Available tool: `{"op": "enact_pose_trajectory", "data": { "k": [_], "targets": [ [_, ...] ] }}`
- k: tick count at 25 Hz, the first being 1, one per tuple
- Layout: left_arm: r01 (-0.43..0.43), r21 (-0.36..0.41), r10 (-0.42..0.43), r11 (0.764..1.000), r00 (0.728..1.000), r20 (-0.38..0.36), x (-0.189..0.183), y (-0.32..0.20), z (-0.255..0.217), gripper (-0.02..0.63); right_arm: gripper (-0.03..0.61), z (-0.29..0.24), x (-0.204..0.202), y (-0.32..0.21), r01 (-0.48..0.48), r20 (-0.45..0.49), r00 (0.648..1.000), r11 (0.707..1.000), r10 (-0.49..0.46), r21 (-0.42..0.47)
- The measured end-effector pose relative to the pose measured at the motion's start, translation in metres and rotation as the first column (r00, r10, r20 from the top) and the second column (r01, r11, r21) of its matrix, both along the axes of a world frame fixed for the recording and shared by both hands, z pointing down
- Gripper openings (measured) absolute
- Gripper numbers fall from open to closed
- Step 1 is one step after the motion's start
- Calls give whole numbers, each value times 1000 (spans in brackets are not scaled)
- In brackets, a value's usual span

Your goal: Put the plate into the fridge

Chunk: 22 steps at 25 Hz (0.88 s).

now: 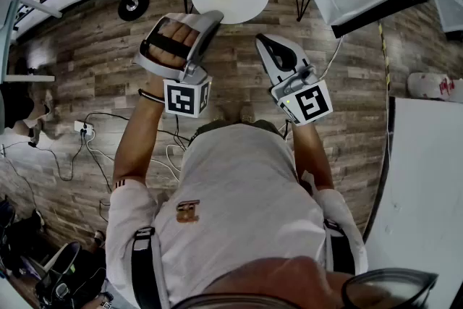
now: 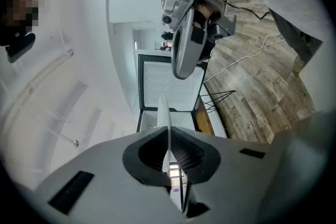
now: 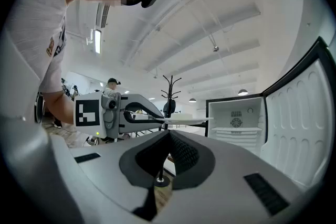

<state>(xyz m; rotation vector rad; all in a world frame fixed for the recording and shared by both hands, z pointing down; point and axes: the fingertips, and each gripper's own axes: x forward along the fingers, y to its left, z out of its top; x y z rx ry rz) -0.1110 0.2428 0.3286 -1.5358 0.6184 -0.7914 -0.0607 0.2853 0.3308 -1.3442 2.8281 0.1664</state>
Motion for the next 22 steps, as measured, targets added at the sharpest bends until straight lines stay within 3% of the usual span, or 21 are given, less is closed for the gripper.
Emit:
{"op": "enact_pose_trajectory", "data": {
  "k": [6, 12, 22],
  "targets": [
    [0, -1, 0, 1000, 1000, -2, -12, -4, -3, 28, 32, -4, -14, -3, 0, -3, 1000, 1000, 0, 3],
    [1, -13, -1, 1000, 1000, 3, -24, -16, 2, 28, 32, -4, -24, -9, 6, 59, 998, 1000, -5, -10],
    [-17, -14, 17, 1000, 1000, 25, -42, -41, 11, 28, 32, 4, -51, -17, -13, 51, 999, 1000, 15, -28]
  ]
}}
